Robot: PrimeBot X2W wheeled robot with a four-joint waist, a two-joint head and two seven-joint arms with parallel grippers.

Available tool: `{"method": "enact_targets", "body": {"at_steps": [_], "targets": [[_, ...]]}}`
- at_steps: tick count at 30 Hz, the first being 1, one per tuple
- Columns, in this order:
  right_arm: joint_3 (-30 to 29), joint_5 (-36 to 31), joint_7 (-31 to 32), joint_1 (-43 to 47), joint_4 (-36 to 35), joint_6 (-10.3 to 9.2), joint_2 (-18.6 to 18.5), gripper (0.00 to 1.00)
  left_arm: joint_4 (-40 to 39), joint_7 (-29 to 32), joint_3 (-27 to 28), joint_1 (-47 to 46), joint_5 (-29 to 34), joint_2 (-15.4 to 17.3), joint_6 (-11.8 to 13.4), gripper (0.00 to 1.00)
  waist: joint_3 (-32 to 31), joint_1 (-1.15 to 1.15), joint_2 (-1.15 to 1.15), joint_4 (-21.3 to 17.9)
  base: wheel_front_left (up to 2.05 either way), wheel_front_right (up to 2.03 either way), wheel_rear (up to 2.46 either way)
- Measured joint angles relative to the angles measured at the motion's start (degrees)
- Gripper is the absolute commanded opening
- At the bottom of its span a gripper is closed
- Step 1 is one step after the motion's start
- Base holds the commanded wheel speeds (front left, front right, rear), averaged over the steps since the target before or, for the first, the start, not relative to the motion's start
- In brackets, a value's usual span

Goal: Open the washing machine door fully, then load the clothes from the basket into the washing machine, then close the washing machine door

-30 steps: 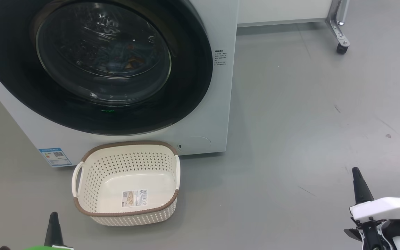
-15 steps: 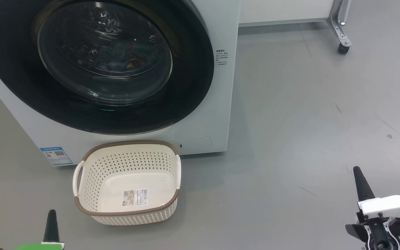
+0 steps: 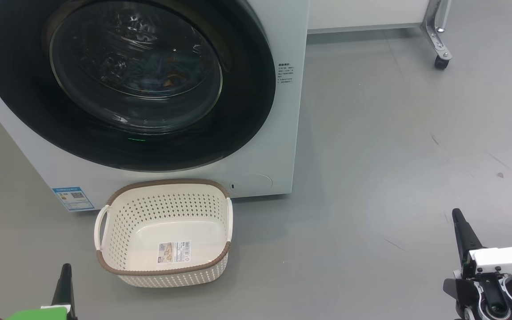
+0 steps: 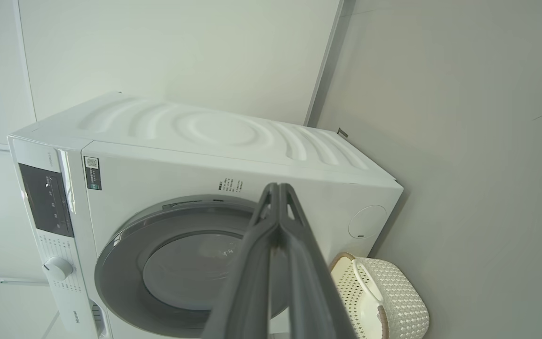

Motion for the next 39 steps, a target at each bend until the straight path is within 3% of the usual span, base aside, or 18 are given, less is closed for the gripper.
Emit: {"method": "enact_targets", "body": {"at_steps": [15, 39], "targets": [[-1.98, 11.43, 3.07, -0.86, 0.02, 0.00, 0.83, 0.00, 0.34, 3.07, 1.14, -1.37, -11.85, 0.30, -0.23, 0.00, 0.08, 0.00, 0.00, 0.27, 0.00, 0.00, 0.00], [-2.09, 11.74, 3.25, -1.11, 0.02, -0.01, 0.88, 0.00, 0.34, 3.07, 1.20, -1.37, -11.91, 0.32, -0.23, 0.00, 0.08, 0.00, 0.00, 0.27, 0.00, 0.00, 0.00]]}}
